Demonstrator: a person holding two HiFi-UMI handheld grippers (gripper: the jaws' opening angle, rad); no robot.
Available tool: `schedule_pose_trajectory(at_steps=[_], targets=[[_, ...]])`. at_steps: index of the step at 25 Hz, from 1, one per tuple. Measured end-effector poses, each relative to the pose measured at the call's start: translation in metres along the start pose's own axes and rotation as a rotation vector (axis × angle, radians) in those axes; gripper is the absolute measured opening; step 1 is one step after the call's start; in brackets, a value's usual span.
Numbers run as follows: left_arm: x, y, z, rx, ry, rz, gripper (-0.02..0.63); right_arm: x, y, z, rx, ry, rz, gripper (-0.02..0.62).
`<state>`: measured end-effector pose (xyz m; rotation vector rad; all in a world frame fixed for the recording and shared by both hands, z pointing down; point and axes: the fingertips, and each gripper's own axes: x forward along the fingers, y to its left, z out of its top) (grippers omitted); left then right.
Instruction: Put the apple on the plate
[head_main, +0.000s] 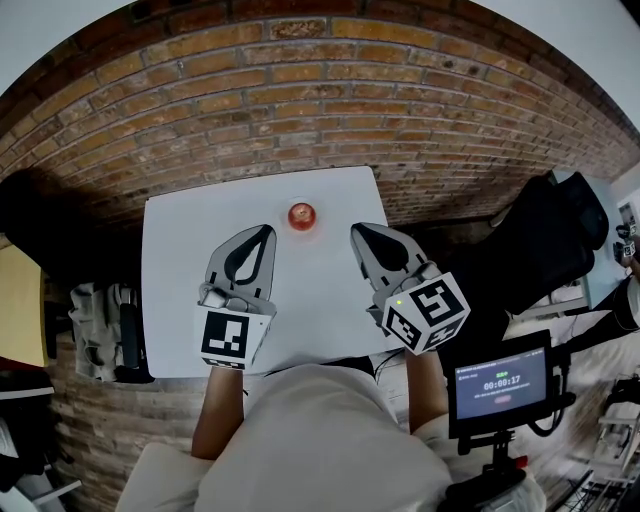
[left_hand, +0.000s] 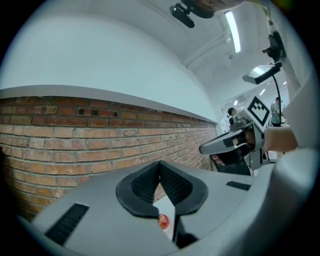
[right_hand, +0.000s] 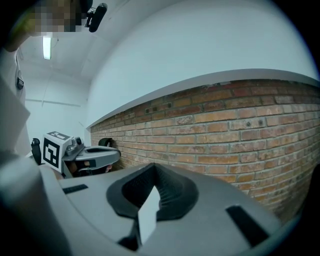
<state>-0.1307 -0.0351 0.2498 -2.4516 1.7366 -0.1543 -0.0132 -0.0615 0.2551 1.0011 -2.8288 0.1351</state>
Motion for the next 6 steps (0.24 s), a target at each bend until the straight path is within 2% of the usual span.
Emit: schedule_pose_trajectory(at_steps=[6], targets=[[0.0094, -0.0038, -0.0069, -0.013, 0.006, -0.015, 0.008, 0.0025, -0.0076, -0.0065, 0.002, 0.009, 0.004, 0.003]])
